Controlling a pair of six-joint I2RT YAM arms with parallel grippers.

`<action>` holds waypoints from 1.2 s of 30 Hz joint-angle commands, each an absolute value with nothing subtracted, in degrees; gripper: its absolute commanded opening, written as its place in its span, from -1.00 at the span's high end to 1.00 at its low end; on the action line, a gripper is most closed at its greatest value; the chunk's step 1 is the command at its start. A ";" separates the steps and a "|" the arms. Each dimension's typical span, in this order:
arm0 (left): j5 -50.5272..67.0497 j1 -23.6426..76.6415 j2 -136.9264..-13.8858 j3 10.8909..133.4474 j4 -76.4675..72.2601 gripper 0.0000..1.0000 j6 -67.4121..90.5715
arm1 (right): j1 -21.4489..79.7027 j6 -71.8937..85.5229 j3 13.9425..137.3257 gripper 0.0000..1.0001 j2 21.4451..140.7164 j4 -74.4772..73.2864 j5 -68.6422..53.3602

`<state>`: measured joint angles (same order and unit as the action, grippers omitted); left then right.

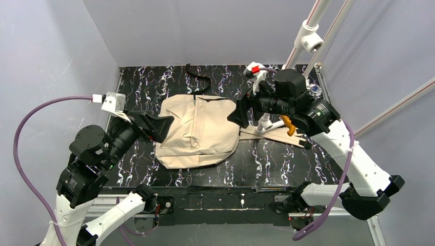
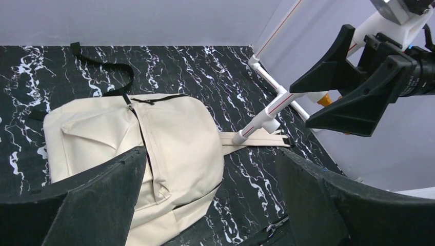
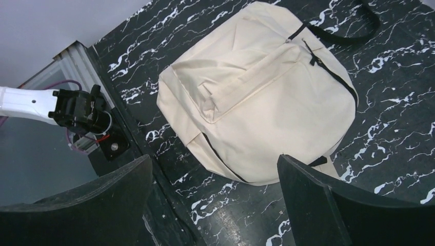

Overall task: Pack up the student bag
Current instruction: Reset both arms

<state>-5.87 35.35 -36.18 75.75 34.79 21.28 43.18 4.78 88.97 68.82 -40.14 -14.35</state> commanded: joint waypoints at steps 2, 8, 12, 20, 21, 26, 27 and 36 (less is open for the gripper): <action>-6.26 35.07 -36.21 74.32 35.33 -0.92 23.14 | 43.47 0.42 91.47 -0.97 73.17 -35.86 -20.08; -6.57 35.06 -35.85 73.62 35.77 -0.92 22.85 | 43.51 -4.63 86.64 -0.97 77.47 -35.66 -22.12; -5.84 35.07 -36.19 72.81 35.77 -0.92 22.87 | 43.51 -6.66 79.69 -0.97 76.82 -30.74 -23.58; -5.72 35.07 -37.06 71.76 35.73 -0.93 22.15 | 43.53 -9.19 72.09 -0.97 74.93 -24.81 -13.22; -5.63 35.07 -37.21 71.76 35.69 -0.93 22.10 | 43.53 -9.44 71.33 -0.97 74.44 -24.10 -12.68; -5.60 35.07 -37.05 71.25 35.67 -0.93 22.04 | 43.67 -10.51 66.68 -0.97 73.17 -23.65 -16.86; -5.80 35.07 -36.96 71.08 35.67 -0.93 21.87 | 43.82 -10.23 65.32 -0.97 72.57 -22.85 -18.27; -6.27 35.02 -36.52 69.98 35.77 -0.94 20.92 | 44.20 -6.06 56.69 -0.97 64.96 -14.54 -24.27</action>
